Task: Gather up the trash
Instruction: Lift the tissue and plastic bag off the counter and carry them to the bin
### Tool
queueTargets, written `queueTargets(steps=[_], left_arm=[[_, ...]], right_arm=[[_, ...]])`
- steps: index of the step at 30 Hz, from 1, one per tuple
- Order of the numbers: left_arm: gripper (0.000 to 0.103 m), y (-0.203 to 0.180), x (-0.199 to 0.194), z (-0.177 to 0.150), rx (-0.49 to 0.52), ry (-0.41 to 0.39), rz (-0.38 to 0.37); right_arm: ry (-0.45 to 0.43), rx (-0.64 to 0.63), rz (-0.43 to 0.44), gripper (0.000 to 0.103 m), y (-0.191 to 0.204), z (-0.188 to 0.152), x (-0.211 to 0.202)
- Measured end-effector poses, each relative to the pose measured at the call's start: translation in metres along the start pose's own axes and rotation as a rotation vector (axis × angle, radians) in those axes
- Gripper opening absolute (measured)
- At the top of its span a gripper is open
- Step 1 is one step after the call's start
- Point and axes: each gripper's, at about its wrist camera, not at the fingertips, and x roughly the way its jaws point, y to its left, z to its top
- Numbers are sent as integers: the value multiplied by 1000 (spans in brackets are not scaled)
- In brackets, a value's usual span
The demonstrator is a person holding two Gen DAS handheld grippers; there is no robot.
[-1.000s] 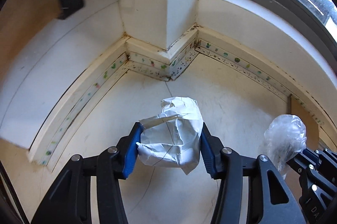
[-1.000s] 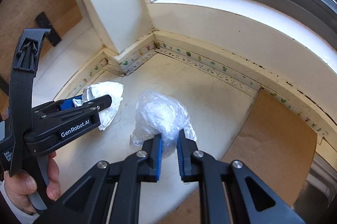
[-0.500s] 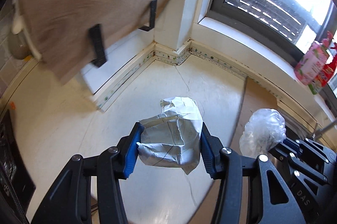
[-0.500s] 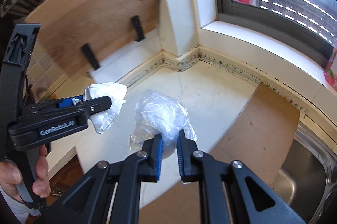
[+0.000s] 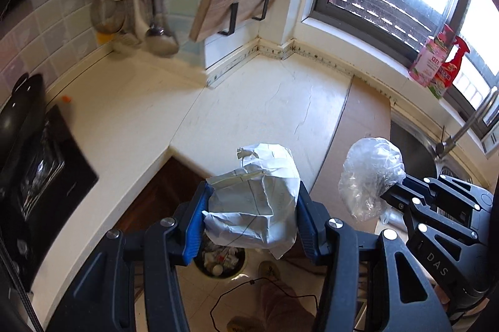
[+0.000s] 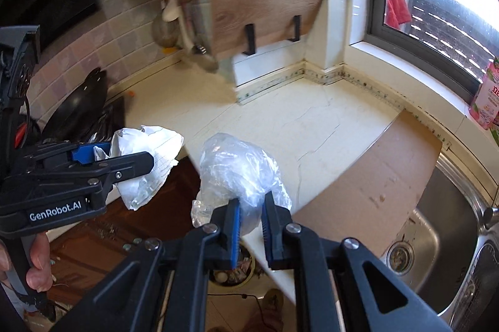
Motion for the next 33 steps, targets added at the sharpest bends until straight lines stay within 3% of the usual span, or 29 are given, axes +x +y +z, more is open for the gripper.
queueTargets(steps=[6, 13, 24, 33], left_arm=[[50, 21, -15, -70, -5, 10, 11], [50, 37, 2, -130, -5, 62, 24], [50, 56, 73, -185, -75, 204, 10], [50, 94, 180, -239, -224, 340, 89]], right_arm=[[31, -39, -2, 12, 46, -45, -6], [116, -40, 13, 12, 73, -87, 13], [290, -11, 30, 12, 80, -143, 88], [477, 30, 23, 12, 41, -209, 194]])
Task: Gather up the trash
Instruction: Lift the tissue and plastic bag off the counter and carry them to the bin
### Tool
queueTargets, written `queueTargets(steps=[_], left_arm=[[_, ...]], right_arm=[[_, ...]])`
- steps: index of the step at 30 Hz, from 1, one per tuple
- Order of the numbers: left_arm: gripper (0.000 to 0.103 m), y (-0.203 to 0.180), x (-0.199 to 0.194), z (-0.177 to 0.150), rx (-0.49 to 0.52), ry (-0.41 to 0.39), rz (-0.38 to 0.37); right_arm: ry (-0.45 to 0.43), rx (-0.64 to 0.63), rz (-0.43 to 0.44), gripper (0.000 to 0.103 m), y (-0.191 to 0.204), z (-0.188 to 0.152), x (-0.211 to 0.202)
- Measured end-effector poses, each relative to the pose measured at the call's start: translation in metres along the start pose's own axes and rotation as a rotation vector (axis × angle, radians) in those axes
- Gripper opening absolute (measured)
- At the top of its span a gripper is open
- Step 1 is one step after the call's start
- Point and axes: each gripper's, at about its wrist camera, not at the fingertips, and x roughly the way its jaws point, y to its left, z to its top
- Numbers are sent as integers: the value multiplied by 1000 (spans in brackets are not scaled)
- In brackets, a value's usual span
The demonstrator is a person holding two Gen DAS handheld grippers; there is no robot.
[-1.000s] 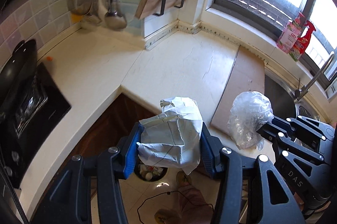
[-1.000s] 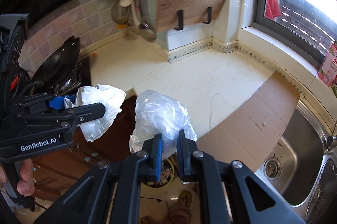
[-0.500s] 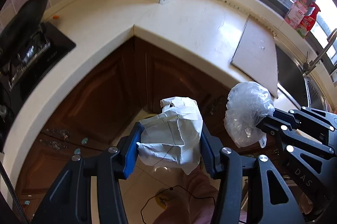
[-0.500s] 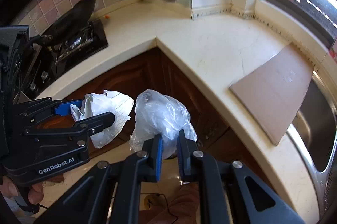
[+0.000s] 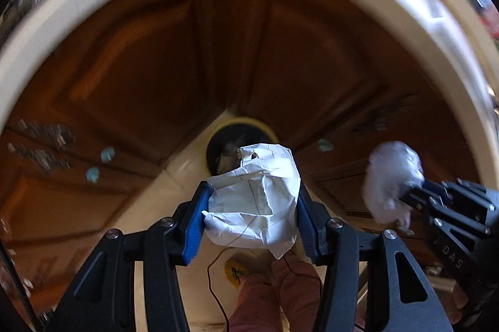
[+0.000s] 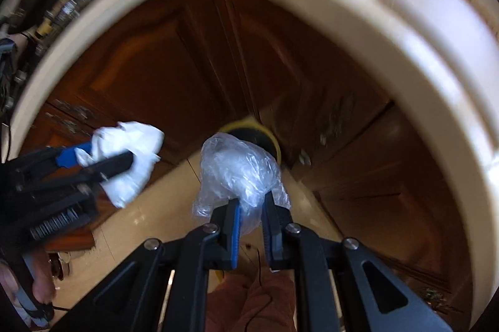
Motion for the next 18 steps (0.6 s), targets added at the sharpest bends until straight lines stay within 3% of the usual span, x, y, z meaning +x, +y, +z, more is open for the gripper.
queueTargets(steps=[9, 14, 18], left_arm=[[51, 36, 131, -13, -162, 120, -22], [51, 47, 186, -11, -181, 159, -19], [54, 44, 209, -1, -160, 174, -25]], right_arm=[[156, 12, 29, 11, -22, -16, 124], [203, 19, 57, 12, -25, -17, 156], [220, 14, 73, 12, -27, -10, 169]])
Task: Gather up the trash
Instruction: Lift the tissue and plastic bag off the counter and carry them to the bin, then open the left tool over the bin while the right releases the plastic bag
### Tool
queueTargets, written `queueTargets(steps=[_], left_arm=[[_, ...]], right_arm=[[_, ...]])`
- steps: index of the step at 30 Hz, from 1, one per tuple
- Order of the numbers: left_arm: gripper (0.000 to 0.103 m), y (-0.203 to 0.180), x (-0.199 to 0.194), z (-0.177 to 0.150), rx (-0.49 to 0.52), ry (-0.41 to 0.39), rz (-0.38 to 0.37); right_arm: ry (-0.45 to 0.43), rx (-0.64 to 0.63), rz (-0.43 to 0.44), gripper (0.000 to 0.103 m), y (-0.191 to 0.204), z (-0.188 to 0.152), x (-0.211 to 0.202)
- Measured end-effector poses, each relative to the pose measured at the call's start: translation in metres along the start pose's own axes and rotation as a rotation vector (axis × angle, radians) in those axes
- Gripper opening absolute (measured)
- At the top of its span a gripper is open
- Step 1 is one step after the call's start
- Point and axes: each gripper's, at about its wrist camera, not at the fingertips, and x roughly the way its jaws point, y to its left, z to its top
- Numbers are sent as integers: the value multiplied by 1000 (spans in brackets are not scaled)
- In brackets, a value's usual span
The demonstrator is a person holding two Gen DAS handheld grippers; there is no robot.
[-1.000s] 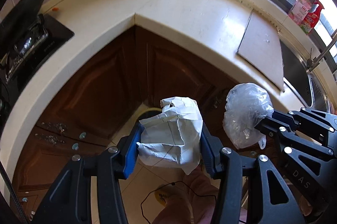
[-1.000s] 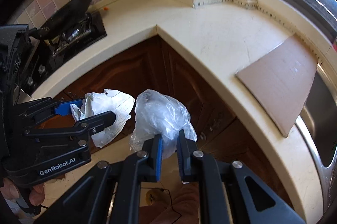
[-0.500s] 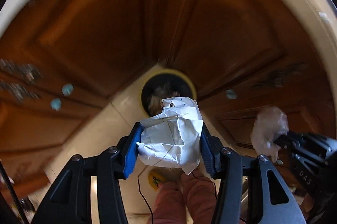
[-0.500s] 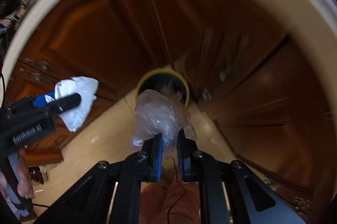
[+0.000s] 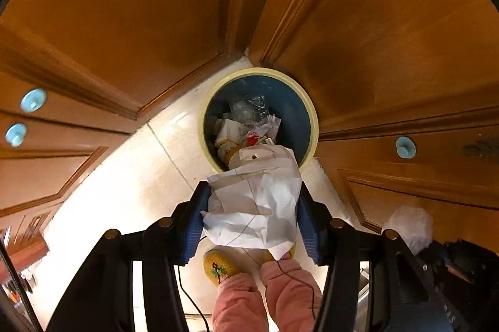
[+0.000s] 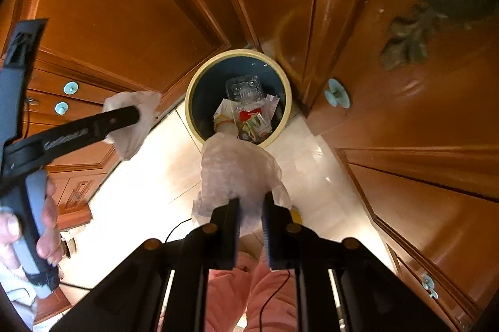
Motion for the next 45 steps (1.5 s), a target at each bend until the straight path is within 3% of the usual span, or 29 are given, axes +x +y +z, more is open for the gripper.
queueTargets(steps=[4, 11, 20, 26, 38, 40, 44, 45], left_arm=[[59, -5, 11, 11, 40, -10, 22], [76, -1, 17, 22, 65, -28, 28], [77, 20, 17, 19, 24, -16, 33], [86, 31, 17, 16, 14, -47, 74], [89, 57, 21, 18, -34, -59, 96], [94, 59, 23, 17, -42, -65, 102], [99, 64, 20, 18, -59, -73, 105], [101, 65, 20, 18, -62, -73, 106]], right_arm=[[7, -6, 3, 12, -2, 10, 9], [-6, -13, 10, 12, 3, 36, 28], [-27, -66, -40, 12, 16, 65, 43], [-25, -89, -62, 13, 27, 81, 57], [-10, -116, -117, 17, 39, 103, 91], [-4, -111, -121, 22, 41, 105, 95], [-13, -95, -133, 55, 41, 106, 96], [-24, -90, -137, 59, 41, 106, 96]])
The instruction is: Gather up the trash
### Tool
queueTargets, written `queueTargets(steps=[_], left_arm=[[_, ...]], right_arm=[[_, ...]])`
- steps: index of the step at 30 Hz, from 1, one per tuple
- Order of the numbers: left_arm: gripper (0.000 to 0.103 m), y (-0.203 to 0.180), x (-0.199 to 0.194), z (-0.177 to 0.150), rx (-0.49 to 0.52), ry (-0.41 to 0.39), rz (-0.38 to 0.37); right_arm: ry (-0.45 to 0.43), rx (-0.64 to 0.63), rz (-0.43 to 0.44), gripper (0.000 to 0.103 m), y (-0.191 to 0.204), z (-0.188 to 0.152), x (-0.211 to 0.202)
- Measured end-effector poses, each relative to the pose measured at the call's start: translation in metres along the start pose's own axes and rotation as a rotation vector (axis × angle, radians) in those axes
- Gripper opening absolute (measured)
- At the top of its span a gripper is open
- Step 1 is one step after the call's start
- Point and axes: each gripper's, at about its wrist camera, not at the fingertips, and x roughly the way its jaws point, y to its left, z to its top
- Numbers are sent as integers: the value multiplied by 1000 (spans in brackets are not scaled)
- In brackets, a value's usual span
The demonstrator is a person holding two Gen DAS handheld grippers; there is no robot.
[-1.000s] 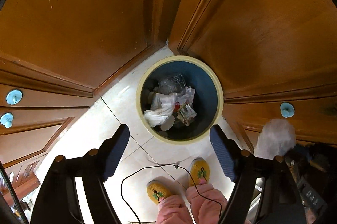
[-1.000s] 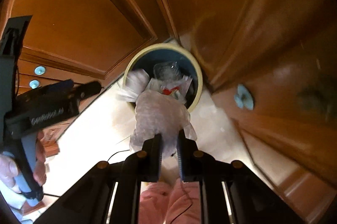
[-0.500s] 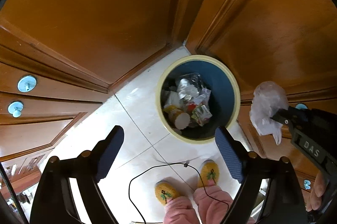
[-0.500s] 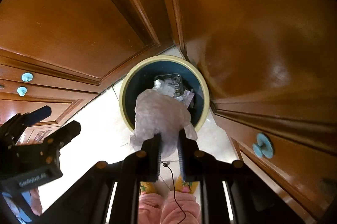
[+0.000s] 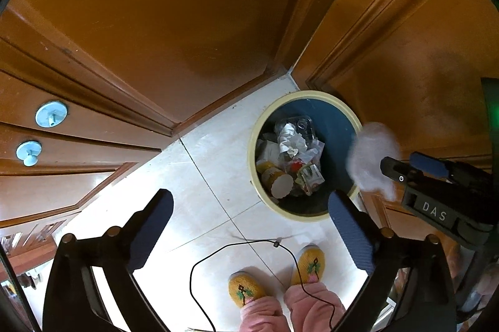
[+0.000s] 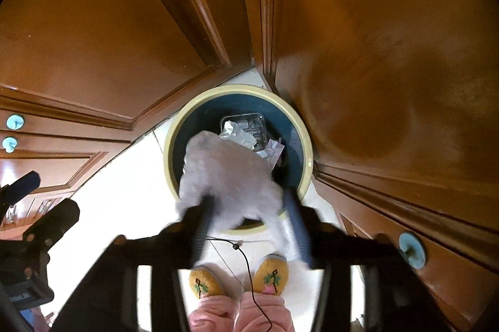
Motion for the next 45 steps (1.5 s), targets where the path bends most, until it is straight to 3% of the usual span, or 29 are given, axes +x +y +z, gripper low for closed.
queueTargets(steps=[15, 27, 36, 45], left_arm=[[102, -7, 5, -11, 23, 25, 18], [102, -24, -41, -12, 31, -75, 22], [102, -34, -142, -22, 33, -189, 8], [102, -52, -302, -37, 71, -338, -12]], right_arm=[[-17, 18, 2, 60, 4, -17, 4], [-109, 63, 13, 61, -6, -34, -45], [-250, 112, 57, 61, -5, -62, -161], [-416, 147, 71, 61, -8, -94, -328]])
